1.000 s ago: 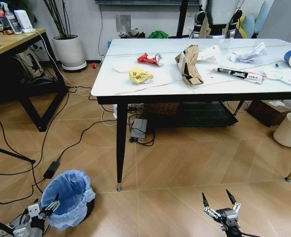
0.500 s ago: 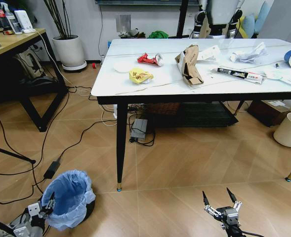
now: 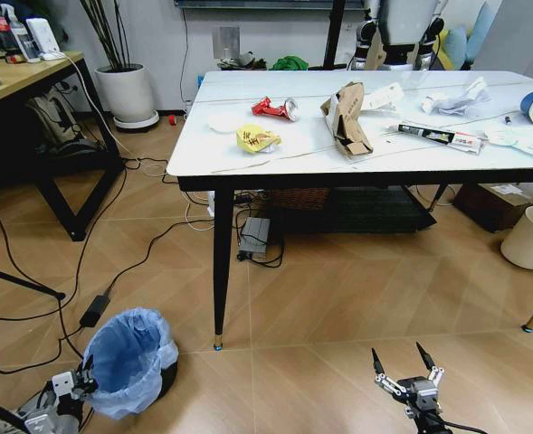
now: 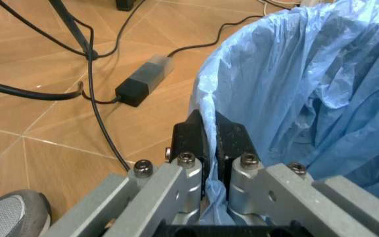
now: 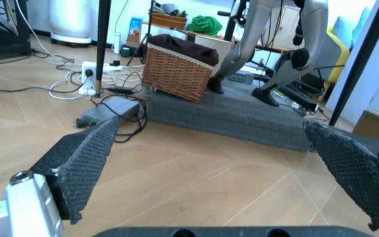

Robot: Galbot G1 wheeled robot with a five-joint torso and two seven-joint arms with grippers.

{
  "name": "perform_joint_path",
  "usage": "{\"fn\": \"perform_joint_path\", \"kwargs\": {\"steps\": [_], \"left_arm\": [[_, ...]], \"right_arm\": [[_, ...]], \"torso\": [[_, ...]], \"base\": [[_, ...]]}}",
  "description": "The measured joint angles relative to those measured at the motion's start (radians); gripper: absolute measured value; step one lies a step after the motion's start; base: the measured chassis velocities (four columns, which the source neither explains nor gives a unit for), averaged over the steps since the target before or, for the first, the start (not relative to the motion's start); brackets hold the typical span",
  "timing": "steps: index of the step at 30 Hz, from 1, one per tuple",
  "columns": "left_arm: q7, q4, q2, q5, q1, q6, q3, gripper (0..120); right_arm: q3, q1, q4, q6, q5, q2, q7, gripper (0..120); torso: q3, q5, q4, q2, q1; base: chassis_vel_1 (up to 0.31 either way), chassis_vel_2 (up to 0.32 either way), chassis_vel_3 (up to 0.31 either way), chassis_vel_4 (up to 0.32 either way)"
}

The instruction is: Pick up the trash bin and place the trash from the table into it.

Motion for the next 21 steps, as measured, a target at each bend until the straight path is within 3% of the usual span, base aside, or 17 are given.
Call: {"fn": "perform_joint_path", "kwargs": {"steps": [6,21], "left_arm": [[0.005,-0.016,0.000,0.000,0.015,0.003,-0.003,0],[0.077,-0.223,-0.001,-0.013,0.157,0.018,-0.003,0]], "right_arm": [[0.000,-0.003,0.002,0.000,0.001,0.000,0.000,100],[-0.008,-0.027,0.028,-0.003,0.002,0.000,0.002,100]], "torso": [[0.000,-0.0001,0.0001,0.000,0.000],[0.000,0.0001,0.0003,0.000,0.000]], "base": [[0.000,0.000,0.000,0.000],[0.000,0.000,0.000,0.000]]}}
